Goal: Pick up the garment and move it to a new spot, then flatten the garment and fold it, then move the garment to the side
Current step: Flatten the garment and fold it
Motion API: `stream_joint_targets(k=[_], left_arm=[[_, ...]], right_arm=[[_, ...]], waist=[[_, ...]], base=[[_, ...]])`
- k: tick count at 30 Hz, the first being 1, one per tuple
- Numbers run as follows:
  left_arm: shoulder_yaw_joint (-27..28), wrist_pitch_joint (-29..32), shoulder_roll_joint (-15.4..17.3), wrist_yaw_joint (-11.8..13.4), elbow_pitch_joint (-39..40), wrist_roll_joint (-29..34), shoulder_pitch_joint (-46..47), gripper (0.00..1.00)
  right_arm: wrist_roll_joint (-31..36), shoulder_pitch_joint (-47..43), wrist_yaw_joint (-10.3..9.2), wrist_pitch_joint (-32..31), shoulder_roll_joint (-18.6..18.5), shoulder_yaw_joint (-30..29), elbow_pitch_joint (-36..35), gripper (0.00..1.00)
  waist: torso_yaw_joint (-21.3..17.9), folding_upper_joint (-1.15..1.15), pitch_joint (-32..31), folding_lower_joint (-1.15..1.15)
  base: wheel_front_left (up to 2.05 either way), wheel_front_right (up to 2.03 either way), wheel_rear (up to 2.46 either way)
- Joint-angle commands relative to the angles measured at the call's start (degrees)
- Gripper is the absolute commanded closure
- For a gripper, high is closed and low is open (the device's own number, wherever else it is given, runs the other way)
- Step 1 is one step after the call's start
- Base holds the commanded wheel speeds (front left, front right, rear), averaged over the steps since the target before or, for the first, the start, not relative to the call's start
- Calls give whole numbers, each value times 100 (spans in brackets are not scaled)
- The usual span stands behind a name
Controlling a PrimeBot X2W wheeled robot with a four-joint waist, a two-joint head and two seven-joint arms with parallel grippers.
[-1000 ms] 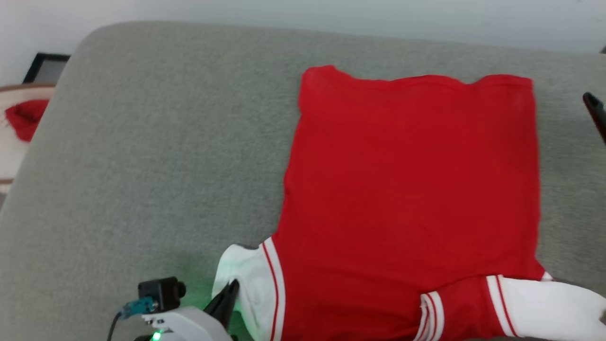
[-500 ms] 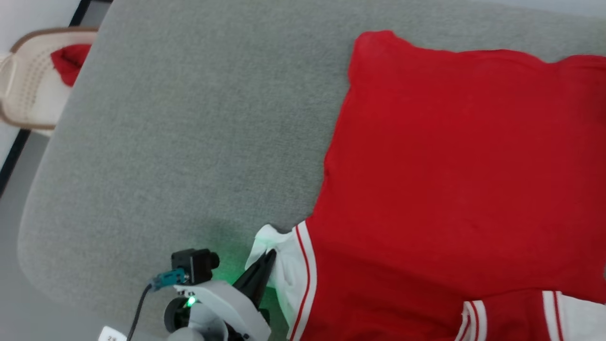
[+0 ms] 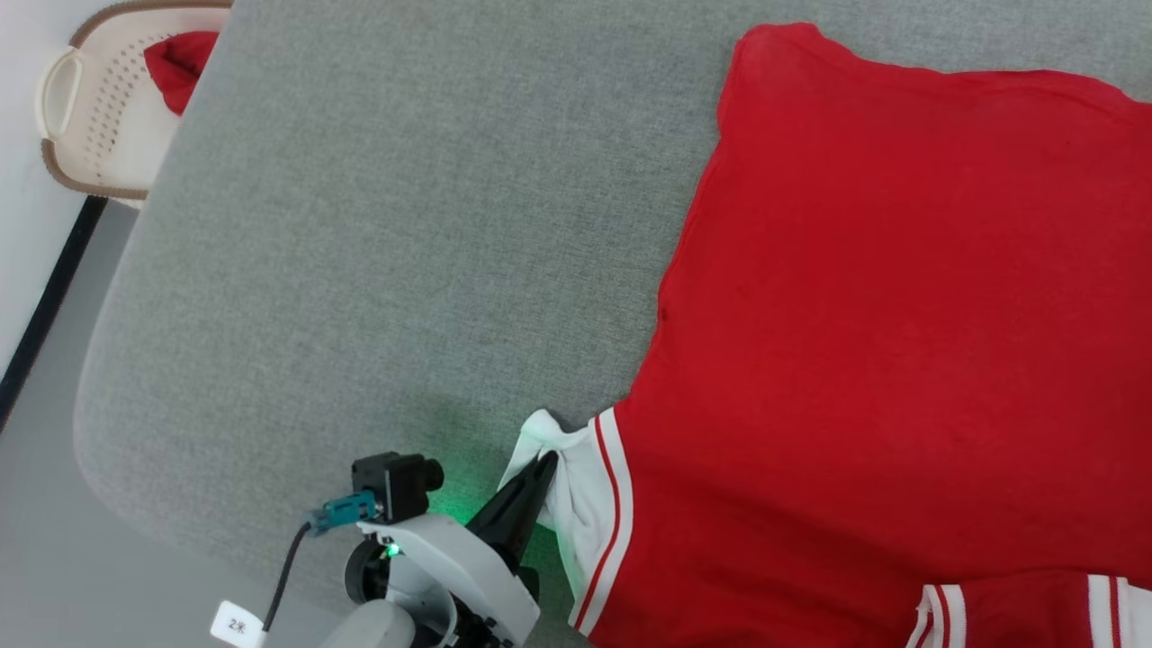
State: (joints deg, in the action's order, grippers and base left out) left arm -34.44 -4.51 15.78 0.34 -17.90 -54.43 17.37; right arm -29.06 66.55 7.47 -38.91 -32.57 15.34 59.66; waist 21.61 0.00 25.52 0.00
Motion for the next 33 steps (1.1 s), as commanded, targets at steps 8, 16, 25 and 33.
stream_joint_targets(k=[8,16,25,33], left_arm=[[168,-1,202,178,-565,-91,-104,100],[274,-50,375,281,-487,-134,-247,100],[416,4,716,506,-23,-201,-626,100],[458,63,866,650,275,-252,-863,100]], right_arm=[[-266,-188,4,-296,168,423,-238,100],[-854,-661,3,-289,-160,957,-1393,100],[-1766,-2603,3,-59,-951,1038,-3215,100],[-1904,-4347,2,250,-847,305,-3794,100]], waist=[[-368,0,-292,0],[-755,0,-621,0],[-1390,0,-1021,0],[-1650,0,-1190,0]], base=[[0,0,0],[0,0,0],[0,0,0],[0,0,0]])
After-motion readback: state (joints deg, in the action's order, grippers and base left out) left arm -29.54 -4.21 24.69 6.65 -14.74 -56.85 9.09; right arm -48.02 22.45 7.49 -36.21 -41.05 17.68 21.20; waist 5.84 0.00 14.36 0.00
